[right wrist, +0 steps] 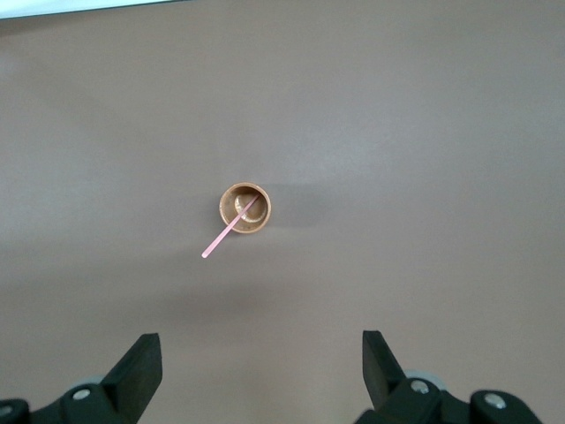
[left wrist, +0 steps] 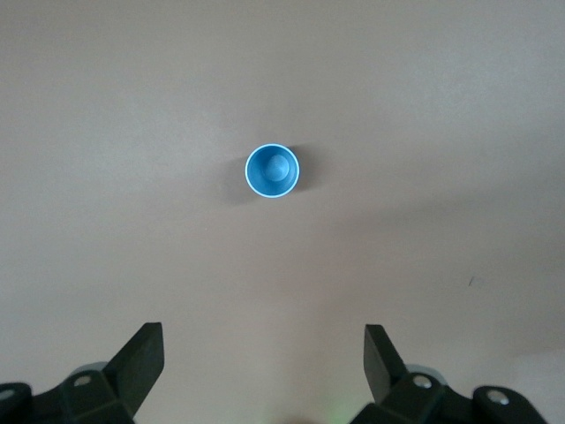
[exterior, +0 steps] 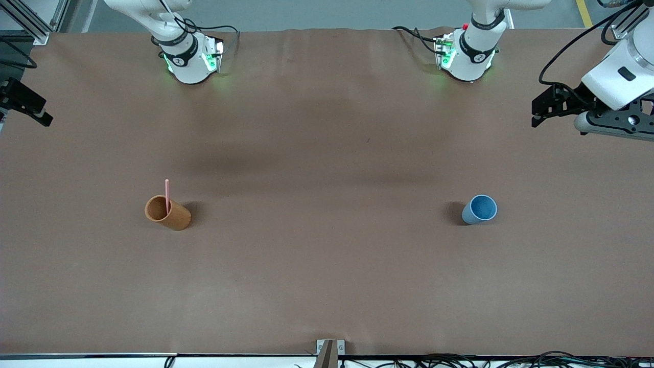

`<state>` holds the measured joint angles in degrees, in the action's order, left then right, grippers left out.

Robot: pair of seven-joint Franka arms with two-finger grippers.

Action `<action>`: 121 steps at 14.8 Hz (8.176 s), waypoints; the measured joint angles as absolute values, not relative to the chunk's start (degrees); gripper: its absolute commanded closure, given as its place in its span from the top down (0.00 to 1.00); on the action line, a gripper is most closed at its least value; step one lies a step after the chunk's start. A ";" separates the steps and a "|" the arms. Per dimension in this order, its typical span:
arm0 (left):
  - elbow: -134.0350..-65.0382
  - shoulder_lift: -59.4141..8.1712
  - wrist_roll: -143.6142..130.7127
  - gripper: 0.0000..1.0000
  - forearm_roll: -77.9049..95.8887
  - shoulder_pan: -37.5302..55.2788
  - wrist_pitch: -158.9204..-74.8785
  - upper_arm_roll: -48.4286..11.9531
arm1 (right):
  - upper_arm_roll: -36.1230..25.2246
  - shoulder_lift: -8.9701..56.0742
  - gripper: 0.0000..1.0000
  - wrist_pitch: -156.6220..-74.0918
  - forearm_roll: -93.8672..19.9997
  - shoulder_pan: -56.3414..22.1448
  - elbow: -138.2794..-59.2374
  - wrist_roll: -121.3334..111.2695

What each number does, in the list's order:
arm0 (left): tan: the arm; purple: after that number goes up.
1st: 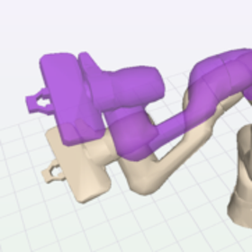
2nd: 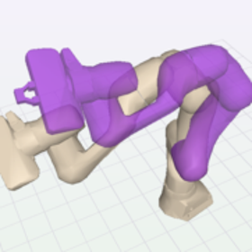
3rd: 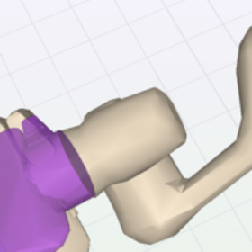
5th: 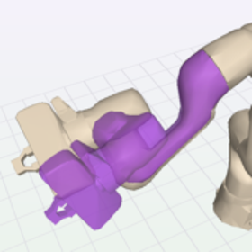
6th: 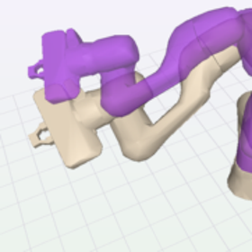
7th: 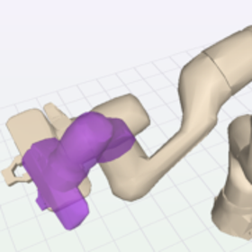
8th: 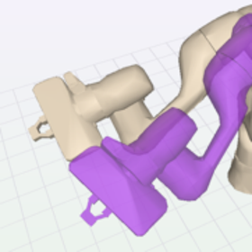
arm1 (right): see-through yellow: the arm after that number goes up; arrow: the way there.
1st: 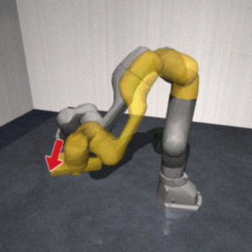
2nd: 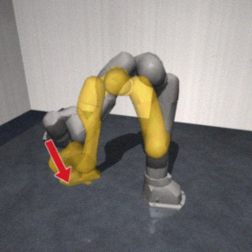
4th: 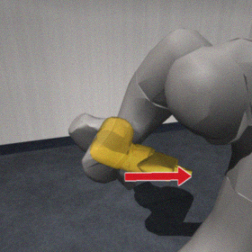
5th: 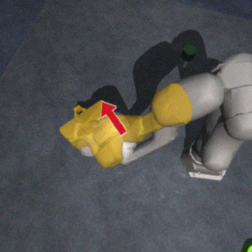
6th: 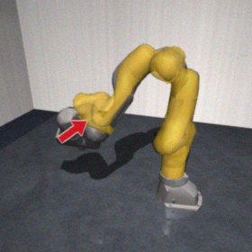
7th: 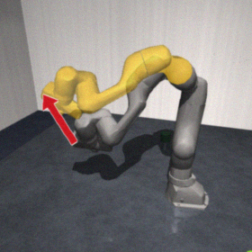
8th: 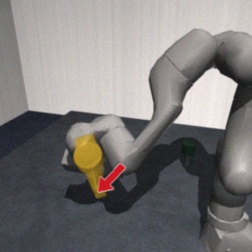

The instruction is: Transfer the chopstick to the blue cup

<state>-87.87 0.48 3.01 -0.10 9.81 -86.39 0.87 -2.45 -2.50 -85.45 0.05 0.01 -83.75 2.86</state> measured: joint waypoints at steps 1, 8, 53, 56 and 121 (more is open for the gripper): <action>-87.87 0.48 3.02 1.00 -0.10 9.81 -86.37 0.87 | -2.46 -2.50 1.00 -85.45 0.05 0.01 -83.75 2.86; -87.83 -0.04 3.17 1.00 -0.10 9.76 -86.35 0.90 | -2.52 -2.46 1.00 -85.47 0.05 0.05 -83.75 2.86; -92.68 -34.32 -68.64 0.01 -15.37 17.04 -123.34 -26.22 | -2.06 3.63 0.93 -114.31 6.55 -12.57 -109.54 16.86; -89.31 -39.13 -72.12 0.01 -17.10 20.12 -123.50 -26.36 | -2.08 3.64 0.82 -119.69 6.98 -12.97 -115.65 18.30; -87.29 -0.24 2.25 1.00 0.32 9.33 -83.92 -0.45 | -1.55 7.79 0.00 -97.53 -3.90 -33.52 -83.65 55.33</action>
<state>-87.29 -0.24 2.25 0.32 9.33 -83.92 -0.45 -1.55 7.79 -97.53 -3.90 -33.52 -83.65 55.33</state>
